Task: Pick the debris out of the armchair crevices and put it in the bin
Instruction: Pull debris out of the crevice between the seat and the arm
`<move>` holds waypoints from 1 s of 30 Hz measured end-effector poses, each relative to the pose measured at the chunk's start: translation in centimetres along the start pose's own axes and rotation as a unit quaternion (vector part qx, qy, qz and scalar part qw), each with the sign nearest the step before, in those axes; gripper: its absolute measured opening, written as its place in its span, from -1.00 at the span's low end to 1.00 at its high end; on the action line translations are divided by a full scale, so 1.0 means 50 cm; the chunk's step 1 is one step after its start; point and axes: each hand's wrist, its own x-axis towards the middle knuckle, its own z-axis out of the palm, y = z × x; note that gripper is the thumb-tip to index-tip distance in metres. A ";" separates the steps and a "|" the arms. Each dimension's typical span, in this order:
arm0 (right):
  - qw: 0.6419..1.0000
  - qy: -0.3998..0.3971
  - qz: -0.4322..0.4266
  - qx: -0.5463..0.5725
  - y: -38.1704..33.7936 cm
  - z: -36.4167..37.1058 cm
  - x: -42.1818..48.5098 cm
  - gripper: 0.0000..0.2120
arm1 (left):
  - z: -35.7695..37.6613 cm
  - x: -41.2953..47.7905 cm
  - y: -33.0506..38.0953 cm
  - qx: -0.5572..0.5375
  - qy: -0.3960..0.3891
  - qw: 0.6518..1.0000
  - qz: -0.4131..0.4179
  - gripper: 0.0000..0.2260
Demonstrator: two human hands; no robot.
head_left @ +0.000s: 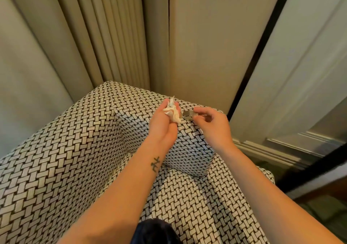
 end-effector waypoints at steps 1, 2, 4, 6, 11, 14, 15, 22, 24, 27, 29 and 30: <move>1.000 -0.001 -0.012 -0.020 0.004 0.002 0.012 -0.82 | 0.005 0.012 -0.003 -0.002 0.000 1.000 0.002 -0.64; 0.999 -0.002 -0.024 -0.040 0.010 0.005 0.022 -0.82 | 0.008 0.022 -0.007 -0.007 -0.001 1.000 0.001 -0.62; 0.996 -0.005 -0.045 -0.079 0.022 0.014 0.036 -0.82 | 0.013 0.035 -0.016 -0.015 0.005 1.000 -0.007 -0.63; 0.993 -0.004 -0.056 -0.100 0.037 0.023 0.044 -0.82 | 0.012 0.046 -0.023 -0.013 0.011 1.000 -0.013 -0.64; 0.984 -0.009 -0.084 -0.158 0.058 0.031 0.045 -0.78 | 0.002 0.052 -0.032 -0.003 0.000 1.000 -0.017 -0.62; 0.982 -0.017 -0.089 -0.167 0.061 0.033 0.046 -0.77 | 0.003 0.042 -0.034 0.001 -0.018 1.000 -0.024 -0.66; 0.981 -0.016 -0.091 -0.168 0.062 0.031 0.044 -0.78 | 0.003 0.038 -0.035 0.004 -0.024 0.999 -0.027 -0.65; 0.986 -0.036 -0.084 -0.138 0.054 0.019 0.038 -0.78 | -0.003 0.011 -0.037 0.010 -0.039 0.999 -0.033 -0.64; 0.990 -0.041 -0.081 -0.109 0.047 0.013 0.036 -0.76 | -0.003 0.001 -0.040 0.017 -0.036 0.999 -0.036 -0.65; 0.998 -0.035 -0.049 -0.030 0.037 -0.012 0.022 -0.73 | -0.003 -0.019 -0.049 0.044 -0.042 0.997 -0.044 -0.72; 0.999 -0.022 -0.029 -0.001 0.039 -0.034 0.004 -0.74 | 0.001 -0.036 -0.060 0.058 -0.049 0.996 -0.049 -0.73; 1.000 -0.020 -0.022 0.002 0.040 -0.042 -0.008 -0.75 | 0.001 -0.044 -0.068 0.065 -0.052 0.995 -0.052 -0.72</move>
